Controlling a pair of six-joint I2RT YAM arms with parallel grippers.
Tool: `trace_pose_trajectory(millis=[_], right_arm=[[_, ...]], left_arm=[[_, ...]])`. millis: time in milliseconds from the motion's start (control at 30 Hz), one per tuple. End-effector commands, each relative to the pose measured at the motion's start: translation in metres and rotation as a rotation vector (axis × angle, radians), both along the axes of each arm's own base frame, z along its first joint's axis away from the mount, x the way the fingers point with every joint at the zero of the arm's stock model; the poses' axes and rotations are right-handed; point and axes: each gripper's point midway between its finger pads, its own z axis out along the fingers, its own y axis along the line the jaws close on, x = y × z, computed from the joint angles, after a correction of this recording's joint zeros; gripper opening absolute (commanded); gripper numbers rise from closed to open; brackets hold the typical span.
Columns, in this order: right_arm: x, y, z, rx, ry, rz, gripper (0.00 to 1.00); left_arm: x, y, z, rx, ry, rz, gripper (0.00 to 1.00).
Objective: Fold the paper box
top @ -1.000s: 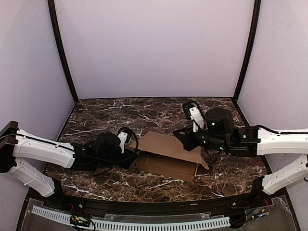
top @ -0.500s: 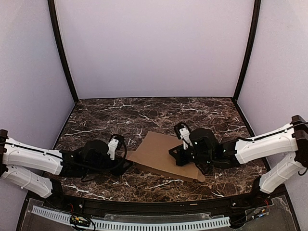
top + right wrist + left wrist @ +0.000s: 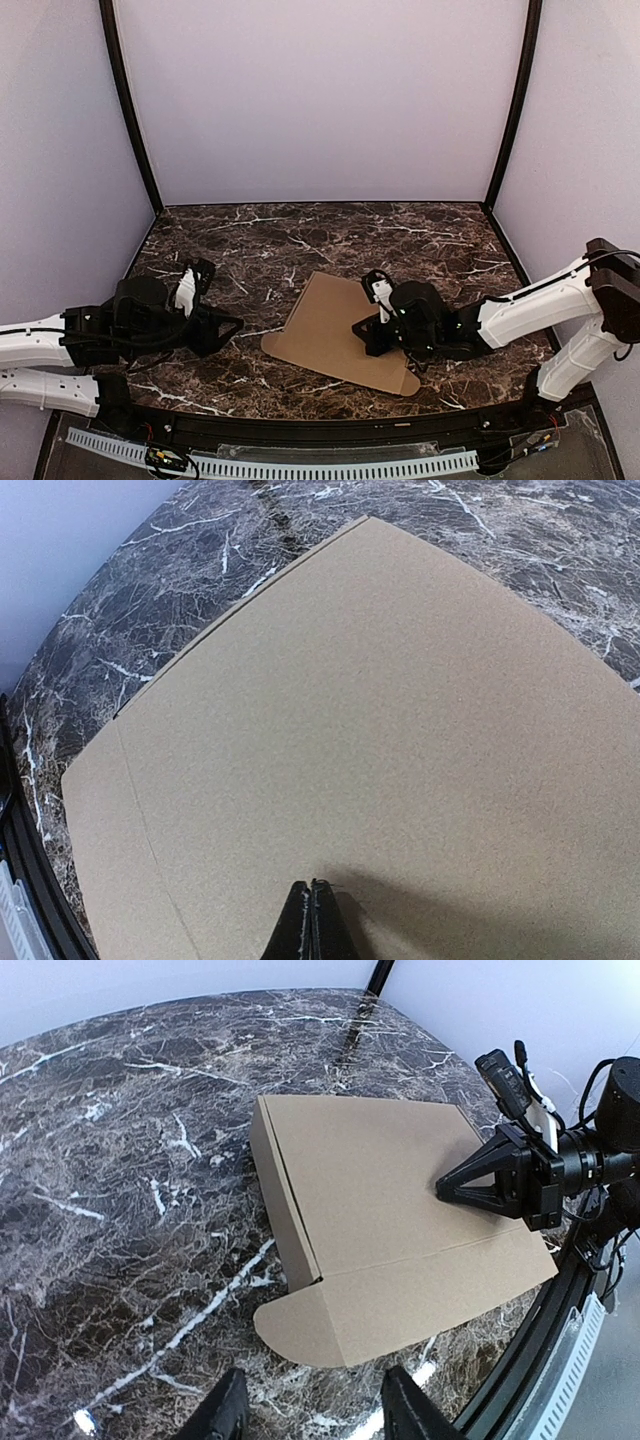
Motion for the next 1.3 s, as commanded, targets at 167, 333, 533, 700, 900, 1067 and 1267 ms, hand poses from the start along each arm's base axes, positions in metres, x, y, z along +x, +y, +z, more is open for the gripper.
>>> trace_pose_trajectory(millis=[167, 333, 533, 700, 900, 1067, 1267], right_arm=[[-0.012, -0.014, -0.021, -0.074, 0.041, 0.002, 0.0], [-0.008, -0.023, 0.004, -0.07, -0.022, -0.014, 0.05], [-0.01, -0.042, 0.037, -0.051, -0.071, -0.036, 0.2], [-0.016, -0.08, 0.042, -0.082, -0.042, -0.131, 0.41], [-0.026, -0.123, 0.024, -0.134, 0.082, -0.239, 0.58], [-0.036, -0.136, 0.009, -0.107, 0.164, -0.274, 0.67], [-0.038, -0.136, 0.0, -0.047, 0.212, -0.296, 0.66]], left_arm=[[0.015, -0.026, 0.001, 0.152, -0.06, -0.074, 0.47], [0.035, -0.048, 0.0, 0.22, -0.108, -0.097, 0.51], [0.063, -0.063, -0.007, 0.205, -0.045, -0.115, 0.52], [0.089, -0.071, -0.017, 0.196, 0.015, -0.113, 0.55], [0.103, -0.092, -0.038, 0.142, 0.132, -0.162, 0.65], [0.108, -0.105, -0.052, 0.112, 0.192, -0.199, 0.68], [0.119, -0.096, -0.072, 0.068, 0.279, -0.161, 0.66]])
